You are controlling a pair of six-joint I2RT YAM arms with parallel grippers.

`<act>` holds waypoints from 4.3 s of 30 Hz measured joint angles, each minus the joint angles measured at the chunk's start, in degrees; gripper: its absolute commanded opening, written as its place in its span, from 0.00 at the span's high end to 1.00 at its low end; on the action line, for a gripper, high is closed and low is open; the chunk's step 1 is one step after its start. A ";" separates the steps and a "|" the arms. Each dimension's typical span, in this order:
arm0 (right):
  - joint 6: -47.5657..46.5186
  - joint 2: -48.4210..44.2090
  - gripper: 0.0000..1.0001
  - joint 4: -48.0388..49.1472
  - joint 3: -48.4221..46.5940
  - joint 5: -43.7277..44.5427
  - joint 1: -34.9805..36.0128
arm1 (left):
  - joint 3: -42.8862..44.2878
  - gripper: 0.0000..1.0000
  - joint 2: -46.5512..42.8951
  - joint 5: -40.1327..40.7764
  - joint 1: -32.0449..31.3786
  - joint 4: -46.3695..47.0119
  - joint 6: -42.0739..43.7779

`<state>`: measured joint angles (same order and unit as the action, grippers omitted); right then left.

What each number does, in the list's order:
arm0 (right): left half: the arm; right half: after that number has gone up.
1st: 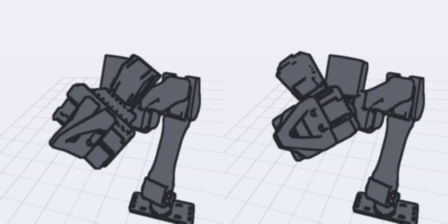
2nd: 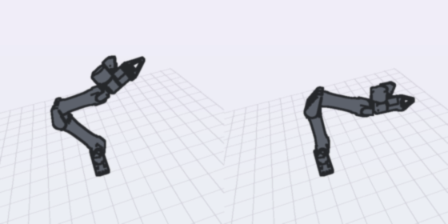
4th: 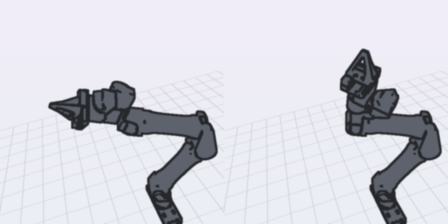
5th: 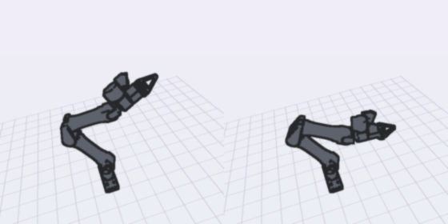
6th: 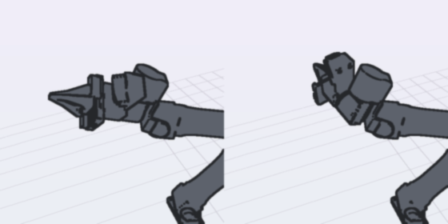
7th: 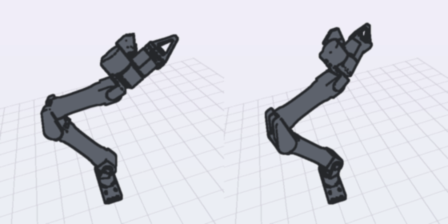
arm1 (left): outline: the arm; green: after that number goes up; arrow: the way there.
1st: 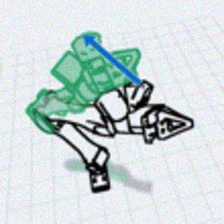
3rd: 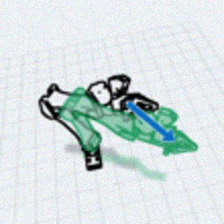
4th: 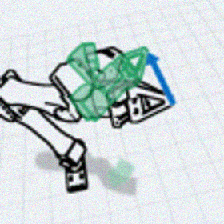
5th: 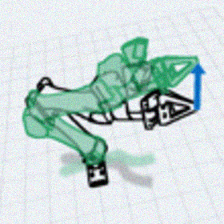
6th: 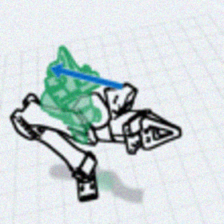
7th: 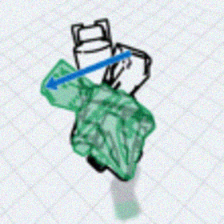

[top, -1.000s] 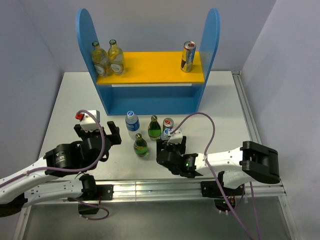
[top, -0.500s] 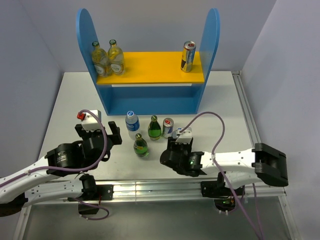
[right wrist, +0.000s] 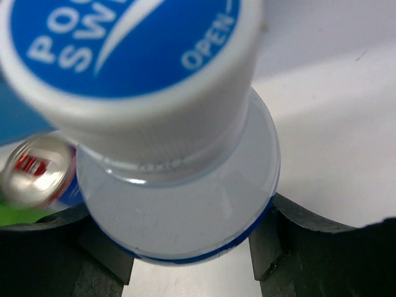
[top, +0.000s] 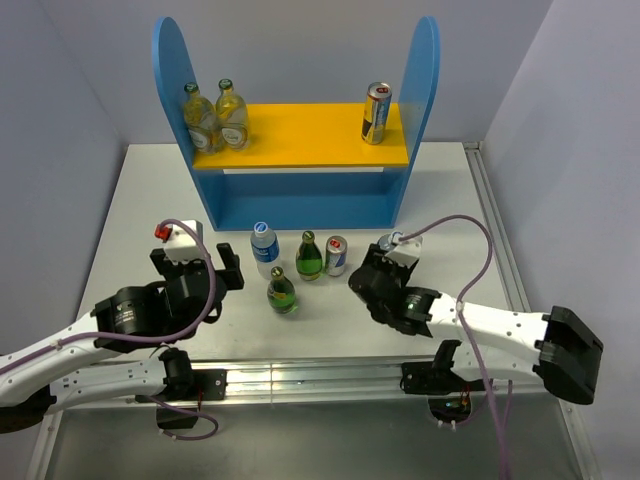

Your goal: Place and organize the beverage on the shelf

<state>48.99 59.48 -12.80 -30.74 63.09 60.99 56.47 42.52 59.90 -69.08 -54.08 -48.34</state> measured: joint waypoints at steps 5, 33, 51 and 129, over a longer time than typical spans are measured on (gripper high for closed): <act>-9.25 6.62 1.00 13.40 0.20 -4.50 -11.26 | 0.00 0.01 -0.61 0.00 0.00 -0.24 -0.44; -24.15 43.45 1.00 32.20 -26.05 -15.63 -27.28 | 0.00 0.01 -2.40 0.00 -0.02 -0.26 -0.48; -24.26 47.41 0.72 33.88 -29.86 -14.38 -28.83 | 0.00 0.01 -2.32 0.00 -0.02 -0.24 -0.48; -6.23 23.69 0.00 19.06 -0.44 -13.00 2.10 | 0.00 0.01 -2.82 1.31 -0.02 -1.49 -1.97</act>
<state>42.76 83.18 6.26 -31.18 50.09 63.09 56.47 39.70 61.21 -69.10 -55.57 -50.30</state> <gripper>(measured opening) 0.998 0.994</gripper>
